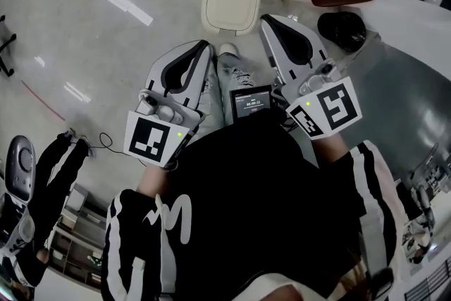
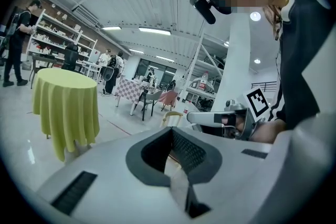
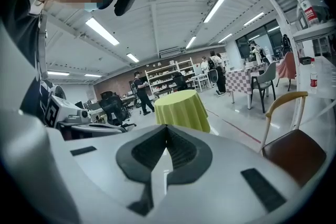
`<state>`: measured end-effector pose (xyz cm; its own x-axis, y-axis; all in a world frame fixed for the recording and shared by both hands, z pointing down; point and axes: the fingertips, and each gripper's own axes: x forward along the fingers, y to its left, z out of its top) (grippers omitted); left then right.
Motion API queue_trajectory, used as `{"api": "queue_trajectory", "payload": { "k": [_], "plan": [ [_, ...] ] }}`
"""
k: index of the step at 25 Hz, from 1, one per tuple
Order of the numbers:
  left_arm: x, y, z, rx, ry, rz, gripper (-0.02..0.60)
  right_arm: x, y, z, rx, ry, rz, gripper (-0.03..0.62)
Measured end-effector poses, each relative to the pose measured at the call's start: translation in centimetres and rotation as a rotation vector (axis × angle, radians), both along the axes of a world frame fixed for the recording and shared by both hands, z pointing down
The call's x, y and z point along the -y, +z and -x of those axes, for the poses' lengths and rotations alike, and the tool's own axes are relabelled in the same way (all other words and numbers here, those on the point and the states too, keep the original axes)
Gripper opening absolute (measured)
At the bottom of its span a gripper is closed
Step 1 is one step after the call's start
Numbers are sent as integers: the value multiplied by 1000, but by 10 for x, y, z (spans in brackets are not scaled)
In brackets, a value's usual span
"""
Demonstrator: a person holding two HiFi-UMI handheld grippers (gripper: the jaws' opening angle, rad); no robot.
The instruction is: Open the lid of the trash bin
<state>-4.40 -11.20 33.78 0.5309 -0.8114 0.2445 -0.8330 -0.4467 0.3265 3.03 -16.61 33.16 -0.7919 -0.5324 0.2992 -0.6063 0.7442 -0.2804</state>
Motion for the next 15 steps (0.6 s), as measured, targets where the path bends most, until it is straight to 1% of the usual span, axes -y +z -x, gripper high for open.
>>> {"api": "queue_trajectory", "payload": {
  "k": [15],
  "plan": [
    [-13,28,3,-14,-22,43,8,-9,32,12,-14,-69,19,3]
  ]
}}
